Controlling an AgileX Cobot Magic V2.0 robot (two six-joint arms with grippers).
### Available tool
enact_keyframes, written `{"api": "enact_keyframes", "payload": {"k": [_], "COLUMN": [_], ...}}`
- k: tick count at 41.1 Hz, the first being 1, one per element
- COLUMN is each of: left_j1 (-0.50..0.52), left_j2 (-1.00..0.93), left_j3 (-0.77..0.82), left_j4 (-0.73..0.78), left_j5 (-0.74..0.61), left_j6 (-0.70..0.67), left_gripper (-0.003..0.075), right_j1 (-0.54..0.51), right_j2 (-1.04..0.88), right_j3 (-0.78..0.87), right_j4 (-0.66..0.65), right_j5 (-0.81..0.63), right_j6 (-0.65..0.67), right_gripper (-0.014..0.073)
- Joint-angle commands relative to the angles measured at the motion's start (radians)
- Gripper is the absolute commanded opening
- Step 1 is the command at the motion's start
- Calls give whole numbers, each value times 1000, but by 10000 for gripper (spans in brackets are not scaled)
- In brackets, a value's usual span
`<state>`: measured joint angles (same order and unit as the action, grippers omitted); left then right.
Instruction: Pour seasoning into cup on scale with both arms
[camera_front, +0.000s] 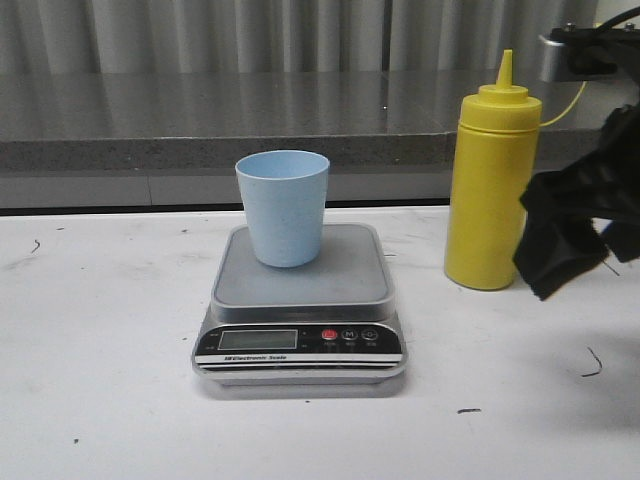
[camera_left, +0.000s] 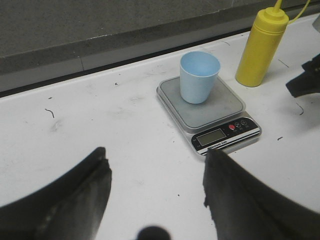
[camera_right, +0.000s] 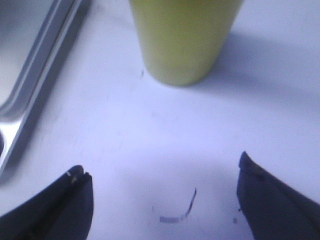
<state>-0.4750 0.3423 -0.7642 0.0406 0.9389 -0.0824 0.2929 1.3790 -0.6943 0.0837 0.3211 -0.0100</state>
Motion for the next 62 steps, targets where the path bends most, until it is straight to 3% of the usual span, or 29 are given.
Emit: {"api": "enact_keyframes", "payload": {"k": [1,8,18,43,55,59,62], "left_j1": [-5,-5,-5,-5,-5,-5,-5], "left_j2": [10,10,10,10,10,10,10], "left_j3": [-24,-24,-24,-24,-24,-24,-24], "left_j4": [-1,-1,-1,-1,-1,-1,-1], "left_j5": [-73,-73,-73,-73,-73,-73,-73], "left_j6": [-9,-9,-9,-9,-9,-9,-9], "left_gripper": [409,409,409,409,409,409,409], "right_j1": [2,2,2,2,2,2,2], "right_j2": [-108,-248,-483,-929,-1039,-1047,-1047], "right_j3": [-50,-122,-144,-144,-144,-144,-144], "right_j4": [4,-4,-43,-43,-59,-59,-59], "right_j5": [194,476,610,784,773,766,766], "right_j6": [1,0,0,0,0,0,0], "right_gripper": [605,605,605,605,602,535,430]}}
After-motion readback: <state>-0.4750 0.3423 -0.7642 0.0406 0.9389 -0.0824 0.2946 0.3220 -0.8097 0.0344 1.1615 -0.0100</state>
